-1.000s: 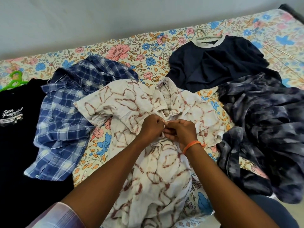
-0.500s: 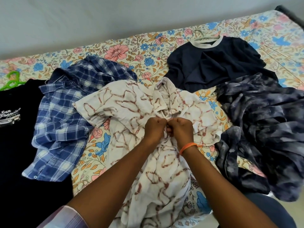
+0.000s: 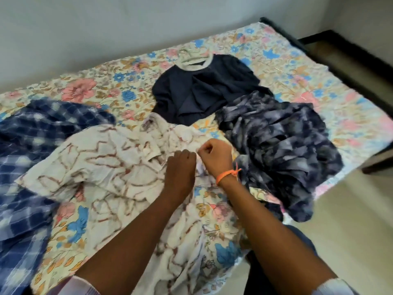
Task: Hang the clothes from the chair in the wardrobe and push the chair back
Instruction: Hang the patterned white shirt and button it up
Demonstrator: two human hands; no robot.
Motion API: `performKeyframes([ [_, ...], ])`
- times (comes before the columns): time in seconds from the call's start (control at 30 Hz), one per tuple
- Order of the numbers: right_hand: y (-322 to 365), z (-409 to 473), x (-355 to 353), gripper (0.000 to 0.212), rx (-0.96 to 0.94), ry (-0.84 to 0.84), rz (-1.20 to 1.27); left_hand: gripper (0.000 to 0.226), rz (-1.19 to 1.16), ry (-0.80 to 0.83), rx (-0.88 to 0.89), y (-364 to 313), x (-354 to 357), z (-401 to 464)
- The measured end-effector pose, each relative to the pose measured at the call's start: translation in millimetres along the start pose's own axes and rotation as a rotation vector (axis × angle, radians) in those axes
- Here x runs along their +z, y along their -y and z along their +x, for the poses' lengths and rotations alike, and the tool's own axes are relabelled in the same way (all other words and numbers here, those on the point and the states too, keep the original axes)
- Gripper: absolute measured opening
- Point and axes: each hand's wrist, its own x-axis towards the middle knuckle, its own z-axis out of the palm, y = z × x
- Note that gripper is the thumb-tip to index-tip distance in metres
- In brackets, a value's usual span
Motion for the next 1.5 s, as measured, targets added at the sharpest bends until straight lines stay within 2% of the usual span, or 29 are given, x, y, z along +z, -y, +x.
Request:
performKeyframes([
  [0.1,-25,36,-66,0.017,-0.021,-0.166,-0.073,0.028,-0.095,0.182,0.02,-45,17,20],
  [0.2,-63,73,-147,0.023,-0.011,-0.318,-0.206,0.05,-0.016,0.305,0.075,-67,45,35],
  [0.27,-98,100,-193,0.026,0.052,-0.413,-0.274,0.042,0.075,0.258,0.102,-72,45,42],
  [0.33,-142,122,-228,0.023,0.188,-0.455,-0.356,0.027,0.071,0.278,0.107,-76,38,58],
  [0.43,-203,148,-247,0.021,0.354,-0.346,-0.448,0.02,0.042,0.467,0.097,-75,25,98],
  [0.53,-230,182,-242,0.011,0.351,-0.236,-0.5,0.008,-0.067,0.599,0.066,-77,23,144],
  [0.6,-240,210,-237,0.027,0.308,-0.188,-0.542,0.007,-0.128,0.67,0.01,-82,33,153],
  [0.73,-264,274,-230,0.045,0.223,-0.055,-0.634,0.024,-0.116,0.646,0.071,-79,65,160],
  [0.83,-282,299,-218,0.047,0.276,0.09,-0.73,0.034,-0.167,0.762,0.047,-76,70,170],
  [0.9,-281,293,-214,0.045,0.29,0.049,-0.751,0.035,-0.224,0.832,-0.051,-76,72,175],
  [0.93,-284,291,-214,0.046,0.293,-0.011,-0.773,0.033,-0.193,0.85,-0.025,-74,76,177],
  [1.0,-289,286,-219,0.048,0.29,-0.06,-0.851,0.032,-0.192,0.787,-0.021,-71,83,176],
  [1.07,-288,282,-226,0.052,0.29,-0.014,-0.878,0.032,-0.189,0.754,0.0,-71,81,171],
  [1.13,-274,273,-235,0.042,0.256,0.024,-0.922,0.026,-0.265,0.734,-0.028,-69,77,167],
  [1.2,-250,257,-242,0.028,0.178,-0.061,-0.937,0.024,-0.435,0.704,-0.144,-69,69,161],
  [1.27,-221,239,-243,0.024,0.128,-0.17,-0.774,0.006,-0.619,0.64,-0.262,-69,60,154],
  [1.3,-203,227,-241,0.027,0.097,-0.216,-0.669,0.007,-0.703,0.613,-0.317,-68,51,146],
  [1.37,-163,197,-229,0.033,0.031,-0.278,-0.513,0.017,-0.895,0.503,-0.408,-63,35,132],
  [1.5,-80,118,-177,0.033,-0.077,-0.281,-0.432,0.026,-1.224,0.2,-0.553,-58,-4,106],
])
